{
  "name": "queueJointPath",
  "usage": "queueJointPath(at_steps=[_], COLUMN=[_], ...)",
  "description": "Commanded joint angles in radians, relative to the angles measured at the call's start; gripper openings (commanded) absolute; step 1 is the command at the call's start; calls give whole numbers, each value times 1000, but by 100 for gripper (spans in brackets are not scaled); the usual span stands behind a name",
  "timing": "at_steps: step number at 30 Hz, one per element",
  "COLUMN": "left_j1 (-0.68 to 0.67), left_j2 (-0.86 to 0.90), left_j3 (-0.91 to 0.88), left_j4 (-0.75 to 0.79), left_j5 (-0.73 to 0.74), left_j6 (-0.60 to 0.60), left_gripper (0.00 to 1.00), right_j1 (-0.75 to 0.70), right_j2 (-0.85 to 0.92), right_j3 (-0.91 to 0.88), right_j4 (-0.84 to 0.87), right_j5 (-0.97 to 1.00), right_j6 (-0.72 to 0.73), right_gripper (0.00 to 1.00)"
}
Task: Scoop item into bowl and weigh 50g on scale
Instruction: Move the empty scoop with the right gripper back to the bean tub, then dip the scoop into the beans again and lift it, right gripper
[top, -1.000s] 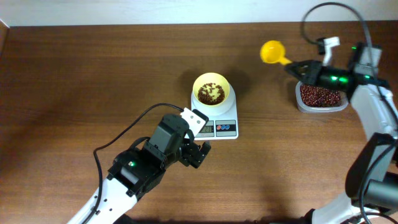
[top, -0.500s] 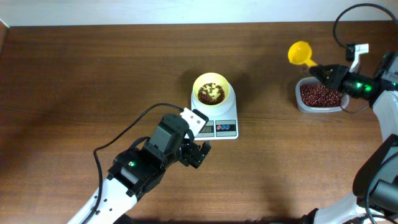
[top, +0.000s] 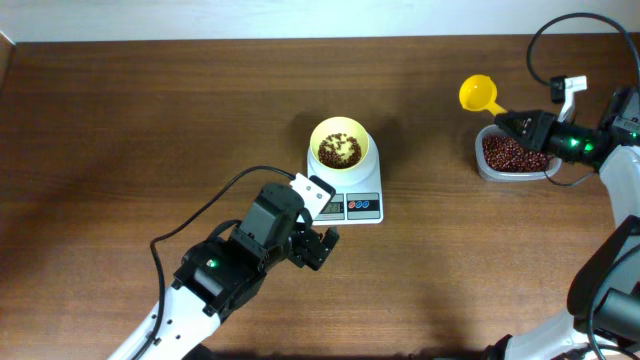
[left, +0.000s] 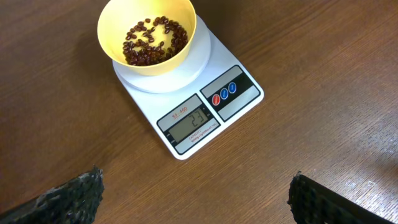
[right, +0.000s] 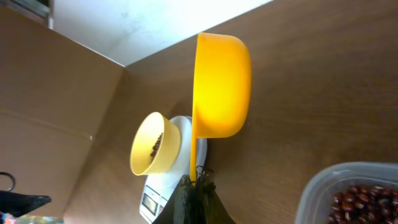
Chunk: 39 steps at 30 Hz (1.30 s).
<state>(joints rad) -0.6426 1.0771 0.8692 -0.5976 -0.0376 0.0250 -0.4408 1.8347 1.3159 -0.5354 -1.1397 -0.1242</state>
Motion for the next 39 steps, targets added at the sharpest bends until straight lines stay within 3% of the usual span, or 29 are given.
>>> queueJointPath(at_steps=[1,7,14,23,39], left_j1=[4,4,4,4,4], left_j2=[-11,-11,-11,-11,-11], left_j3=[-8,-8,-8,-8,-8], left_j4=[1,1,1,1,1], left_j5=[-8,-7,-7,-7,-8], left_j6=[-13,-13,-13,-13,-13], left_gripper=[99,99,99,99,99], right_j1=[1,-14,-125,-149,-34], right_j2=[4,-7,-146,-185,-98], right_j3=[-3,-1,3,2,-5], right_j4=[-43,-83,-188,-314,-287], right_j5=[154,206,171,682,855], right_j6=[-95,-154,-209,-317,-317], right_gripper=[4,4,4,4,4])
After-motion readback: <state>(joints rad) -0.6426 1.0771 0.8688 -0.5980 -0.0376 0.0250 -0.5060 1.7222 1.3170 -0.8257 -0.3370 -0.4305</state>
